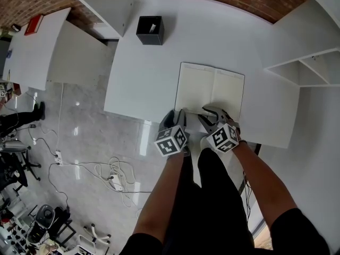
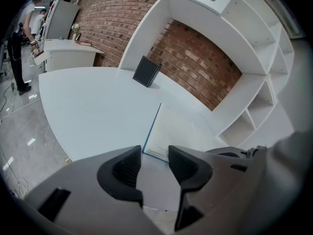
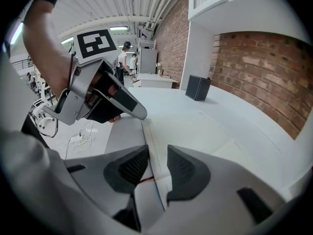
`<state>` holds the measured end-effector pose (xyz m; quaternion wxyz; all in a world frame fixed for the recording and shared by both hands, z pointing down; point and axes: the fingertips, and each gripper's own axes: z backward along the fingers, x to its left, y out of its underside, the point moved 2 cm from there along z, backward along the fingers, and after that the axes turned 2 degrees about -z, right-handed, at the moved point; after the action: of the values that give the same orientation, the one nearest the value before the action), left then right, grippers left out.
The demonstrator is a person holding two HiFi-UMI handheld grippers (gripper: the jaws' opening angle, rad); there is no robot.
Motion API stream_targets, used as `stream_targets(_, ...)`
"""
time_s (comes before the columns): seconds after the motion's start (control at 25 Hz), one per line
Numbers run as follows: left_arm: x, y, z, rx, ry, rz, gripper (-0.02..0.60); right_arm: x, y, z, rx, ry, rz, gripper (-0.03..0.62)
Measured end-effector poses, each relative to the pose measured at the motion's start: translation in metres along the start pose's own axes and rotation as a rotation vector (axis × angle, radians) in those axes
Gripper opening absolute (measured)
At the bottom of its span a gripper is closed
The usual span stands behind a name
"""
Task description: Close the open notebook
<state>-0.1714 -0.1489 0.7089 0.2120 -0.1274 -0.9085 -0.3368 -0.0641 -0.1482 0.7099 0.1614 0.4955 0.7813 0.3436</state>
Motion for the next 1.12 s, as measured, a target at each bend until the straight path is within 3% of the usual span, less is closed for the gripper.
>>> stream_targets(0.8, -0.0039, -0.0011, -0.0075, 0.030, -0.048, -0.013, 0.167, 0.0018, -0.0010, 0.0058, -0.091, 0.000, 0.020, 0.096)
stream_targets(1.12, -0.0048, -0.0013, -0.0091, 0.041, -0.014, -0.021, 0.156, 0.0020, -0.0007, 0.0061, -0.117, 0.020, 0.019, 0.106)
